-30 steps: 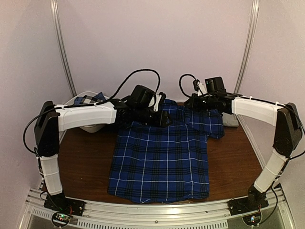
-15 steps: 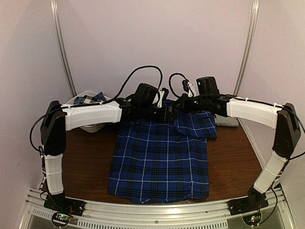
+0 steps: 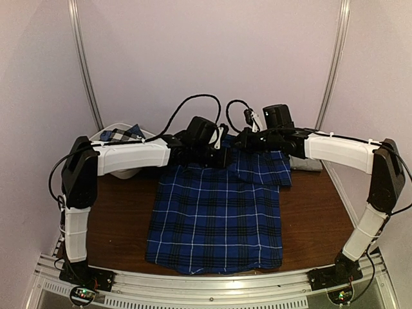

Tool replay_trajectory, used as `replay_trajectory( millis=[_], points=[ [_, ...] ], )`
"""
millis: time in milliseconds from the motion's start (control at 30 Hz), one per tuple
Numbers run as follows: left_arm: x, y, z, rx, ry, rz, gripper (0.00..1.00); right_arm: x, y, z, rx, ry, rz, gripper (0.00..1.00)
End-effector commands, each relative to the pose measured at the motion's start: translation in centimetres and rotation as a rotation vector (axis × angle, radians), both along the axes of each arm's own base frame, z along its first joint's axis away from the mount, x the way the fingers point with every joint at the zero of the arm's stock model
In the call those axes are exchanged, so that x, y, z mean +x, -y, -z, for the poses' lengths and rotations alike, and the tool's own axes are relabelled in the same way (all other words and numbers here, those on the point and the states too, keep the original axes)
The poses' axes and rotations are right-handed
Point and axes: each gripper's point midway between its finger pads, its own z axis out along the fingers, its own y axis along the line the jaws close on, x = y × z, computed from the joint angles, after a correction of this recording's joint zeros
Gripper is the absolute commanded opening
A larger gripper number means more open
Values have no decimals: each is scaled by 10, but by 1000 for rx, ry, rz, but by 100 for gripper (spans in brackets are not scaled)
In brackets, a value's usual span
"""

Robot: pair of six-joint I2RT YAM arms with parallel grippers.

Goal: Fold and stack the long sleeve shirts
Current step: Pass from the right arm to the left, then pick up the corner of the shirt from the center of the board.

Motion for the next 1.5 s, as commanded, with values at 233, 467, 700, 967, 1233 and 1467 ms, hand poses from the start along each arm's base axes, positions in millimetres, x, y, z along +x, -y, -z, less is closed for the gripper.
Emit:
replay_trajectory(
  millis=[233, 467, 700, 967, 1233, 1467],
  points=[
    [40, -22, -60, -84, 87, -67, 0, -7, 54, -25, -97, 81, 177, 41],
    [57, -44, -110, -134, 158, -73, 0, -56, 117, 24, -246, -25, 290, 47],
    [72, -77, -147, -149, 212, -120, 0, -122, 147, 94, -284, -213, 302, 47],
    [85, -128, -165, -104, 235, -230, 0, -176, 149, 152, -334, -349, 266, 47],
    [96, -174, -161, -75, 222, -306, 0, -215, 140, 182, -397, -423, 193, 47],
    [101, -185, -158, -60, 218, -322, 0, -237, 131, 188, -394, -464, 152, 44]
  ],
)
